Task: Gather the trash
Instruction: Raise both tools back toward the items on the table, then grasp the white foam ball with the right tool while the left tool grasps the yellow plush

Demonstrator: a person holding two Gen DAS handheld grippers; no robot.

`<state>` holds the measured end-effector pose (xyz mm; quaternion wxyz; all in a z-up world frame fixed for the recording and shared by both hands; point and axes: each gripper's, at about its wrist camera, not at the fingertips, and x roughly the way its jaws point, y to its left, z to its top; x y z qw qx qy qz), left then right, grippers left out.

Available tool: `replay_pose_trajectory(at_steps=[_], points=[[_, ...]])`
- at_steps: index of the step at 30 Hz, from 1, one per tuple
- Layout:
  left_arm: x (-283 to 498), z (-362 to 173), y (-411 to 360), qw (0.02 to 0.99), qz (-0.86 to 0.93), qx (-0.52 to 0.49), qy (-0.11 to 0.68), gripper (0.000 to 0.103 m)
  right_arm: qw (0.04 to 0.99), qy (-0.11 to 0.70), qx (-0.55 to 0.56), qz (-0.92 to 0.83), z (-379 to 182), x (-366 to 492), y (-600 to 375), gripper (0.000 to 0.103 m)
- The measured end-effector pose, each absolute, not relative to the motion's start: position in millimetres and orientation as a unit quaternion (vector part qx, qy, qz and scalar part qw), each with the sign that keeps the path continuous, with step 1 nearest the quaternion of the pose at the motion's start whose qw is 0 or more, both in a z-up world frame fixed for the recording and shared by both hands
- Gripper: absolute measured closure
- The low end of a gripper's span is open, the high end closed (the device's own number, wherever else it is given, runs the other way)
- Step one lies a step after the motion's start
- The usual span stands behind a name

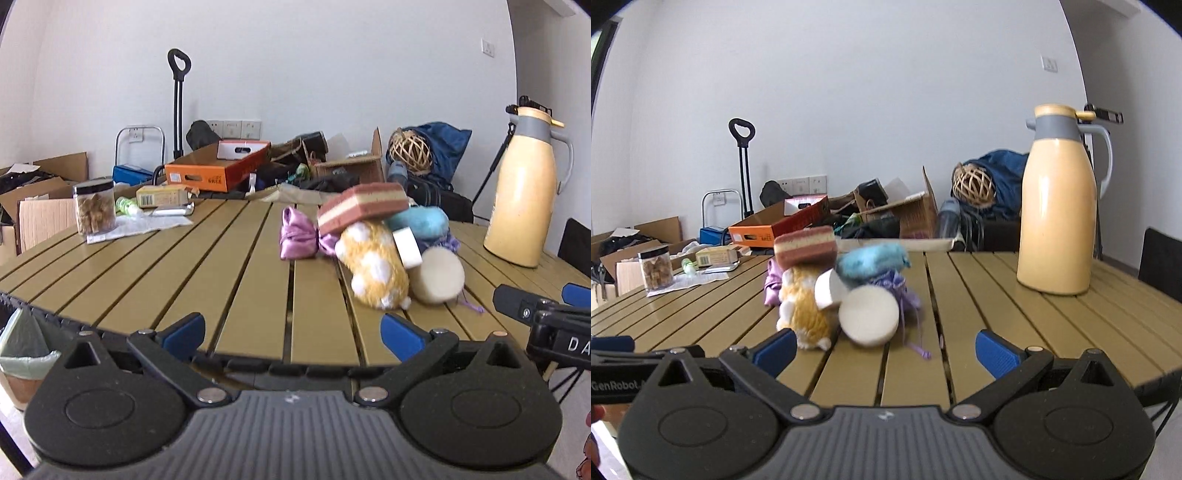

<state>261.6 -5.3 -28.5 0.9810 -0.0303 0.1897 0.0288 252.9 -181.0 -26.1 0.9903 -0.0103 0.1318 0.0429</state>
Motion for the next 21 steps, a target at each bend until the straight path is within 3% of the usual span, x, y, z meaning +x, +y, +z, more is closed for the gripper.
replay_pose_trajectory(at_steps=[13,21], points=[[308,-18,-2,0.981,0.027,-0.042,0.190,0.000,0.989,0.138,-0.032,0.036,-35,299,-168,0.000],[331,-19,3,0.979,0.021,-0.041,0.200,0.000,0.984,0.166,-0.052,0.031,-44,338,-153,0.009]])
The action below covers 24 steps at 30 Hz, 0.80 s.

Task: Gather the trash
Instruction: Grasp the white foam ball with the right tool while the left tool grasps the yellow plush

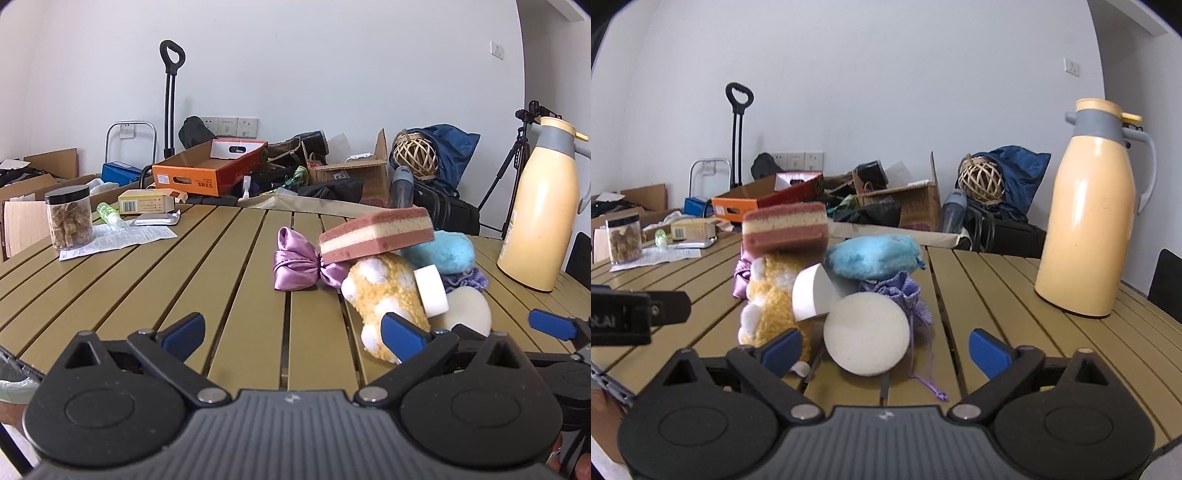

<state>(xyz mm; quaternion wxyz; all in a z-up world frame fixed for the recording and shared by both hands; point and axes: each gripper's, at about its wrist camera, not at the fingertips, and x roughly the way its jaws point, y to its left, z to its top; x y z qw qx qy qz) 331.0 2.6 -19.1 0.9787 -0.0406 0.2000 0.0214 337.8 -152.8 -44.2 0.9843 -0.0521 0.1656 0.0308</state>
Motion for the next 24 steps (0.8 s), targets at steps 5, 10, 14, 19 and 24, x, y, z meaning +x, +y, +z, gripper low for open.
replay_pose_trajectory(at_steps=[5,10,14,19,24], points=[[344,-18,7,0.978,0.021,-0.040,0.206,0.000,0.981,0.182,-0.055,0.023,-49,359,-147,0.019],[353,-20,11,0.976,0.017,-0.041,0.213,0.000,0.979,0.197,-0.053,0.019,-56,371,-142,0.024],[357,-24,11,0.974,0.017,-0.040,0.220,0.000,0.978,0.202,-0.054,0.019,-58,376,-138,0.046],[356,-26,9,0.975,0.017,-0.037,0.221,0.000,0.979,0.194,-0.060,0.022,-55,368,-133,0.047],[356,-27,3,0.974,0.014,-0.034,0.222,0.000,0.981,0.185,-0.051,0.028,-49,356,-137,0.047]])
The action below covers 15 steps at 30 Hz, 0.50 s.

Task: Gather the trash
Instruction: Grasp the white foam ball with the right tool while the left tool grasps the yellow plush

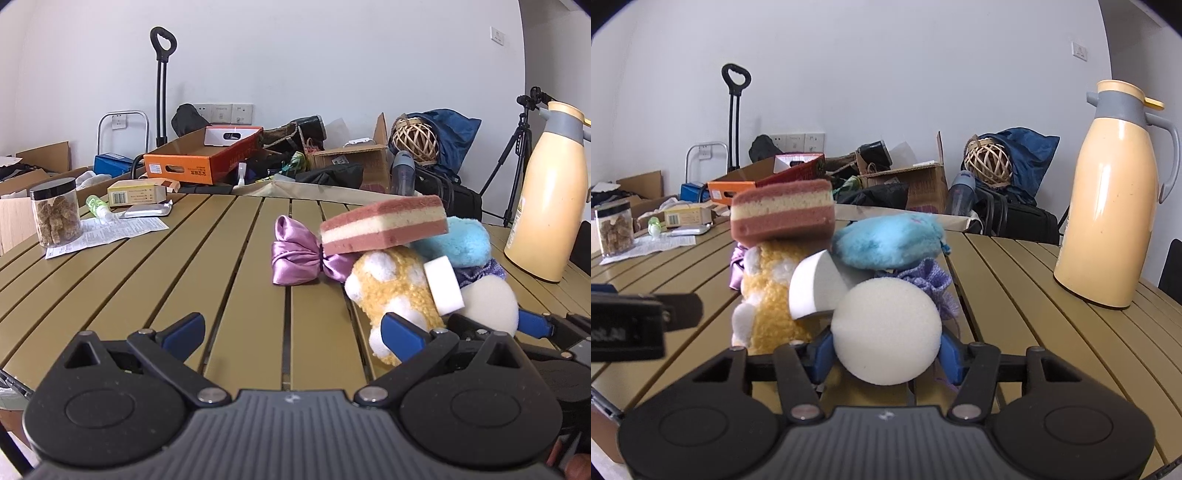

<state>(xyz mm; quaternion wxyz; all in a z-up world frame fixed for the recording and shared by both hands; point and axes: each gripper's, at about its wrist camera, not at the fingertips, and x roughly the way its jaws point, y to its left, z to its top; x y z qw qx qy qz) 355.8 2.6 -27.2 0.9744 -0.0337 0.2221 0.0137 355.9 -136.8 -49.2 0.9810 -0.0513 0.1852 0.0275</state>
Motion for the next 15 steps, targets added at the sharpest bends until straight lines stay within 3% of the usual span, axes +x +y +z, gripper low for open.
replay_pose_trajectory(at_steps=[15], points=[[366,-30,-35,0.973,-0.018,-0.041,0.225,0.000,0.987,0.157,0.008,0.015,-26,333,-187,0.048]])
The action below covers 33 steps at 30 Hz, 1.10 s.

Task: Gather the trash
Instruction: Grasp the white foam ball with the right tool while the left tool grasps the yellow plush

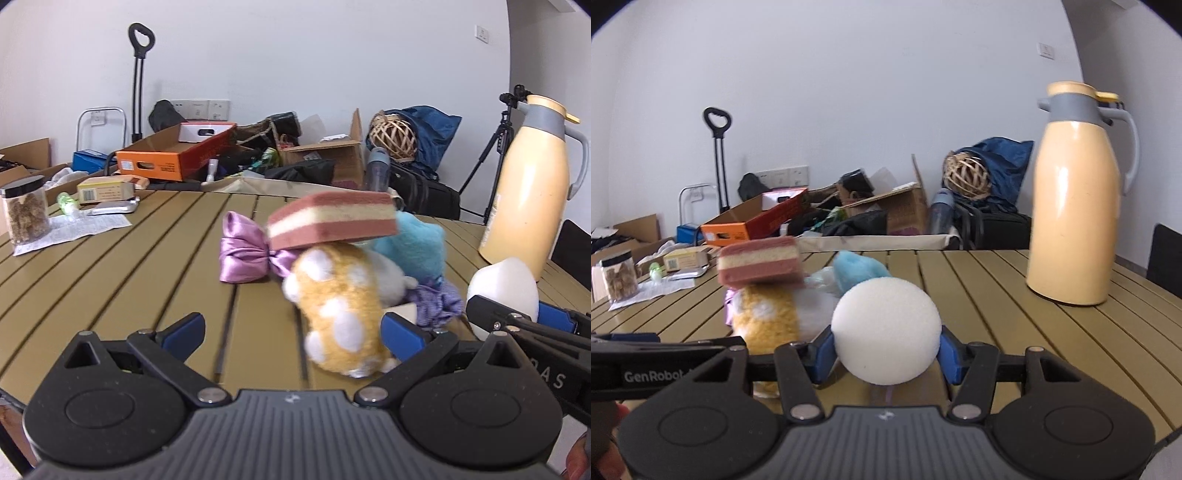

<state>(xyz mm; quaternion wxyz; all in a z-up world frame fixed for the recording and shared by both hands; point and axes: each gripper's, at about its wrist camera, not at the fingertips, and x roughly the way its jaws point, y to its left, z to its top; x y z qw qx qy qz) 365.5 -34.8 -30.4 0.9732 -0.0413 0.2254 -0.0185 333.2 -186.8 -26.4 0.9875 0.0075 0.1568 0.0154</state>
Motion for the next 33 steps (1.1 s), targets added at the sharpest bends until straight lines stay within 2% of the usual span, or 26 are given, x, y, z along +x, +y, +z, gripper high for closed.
replay_pose_trajectory(at_steps=[14,16,22,24,28,29,30,33], points=[[395,-42,-63,0.969,-0.004,-0.077,0.236,0.000,0.986,0.163,0.022,-0.032,-25,318,-244,0.048],[400,-41,-59,0.967,0.002,-0.090,0.239,0.003,0.985,0.165,0.025,-0.038,-26,317,-250,0.048],[415,-40,-54,0.959,0.002,-0.111,0.260,0.014,0.984,0.168,0.022,-0.044,-28,317,-253,0.047],[418,-41,-53,0.957,0.005,-0.110,0.269,0.026,0.984,0.170,0.021,-0.045,-29,318,-254,0.047],[423,-45,-50,0.951,-0.008,-0.118,0.285,0.039,0.983,0.174,0.020,-0.047,-30,320,-253,0.047],[422,-45,-50,0.951,-0.015,-0.121,0.284,0.047,0.983,0.175,0.021,-0.047,-30,321,-253,0.047],[421,-44,-50,0.951,-0.021,-0.121,0.283,0.051,0.983,0.175,0.021,-0.047,-30,321,-252,0.047],[418,-44,-51,0.953,-0.023,-0.114,0.279,0.053,0.983,0.176,0.021,-0.047,-30,321,-252,0.047]])
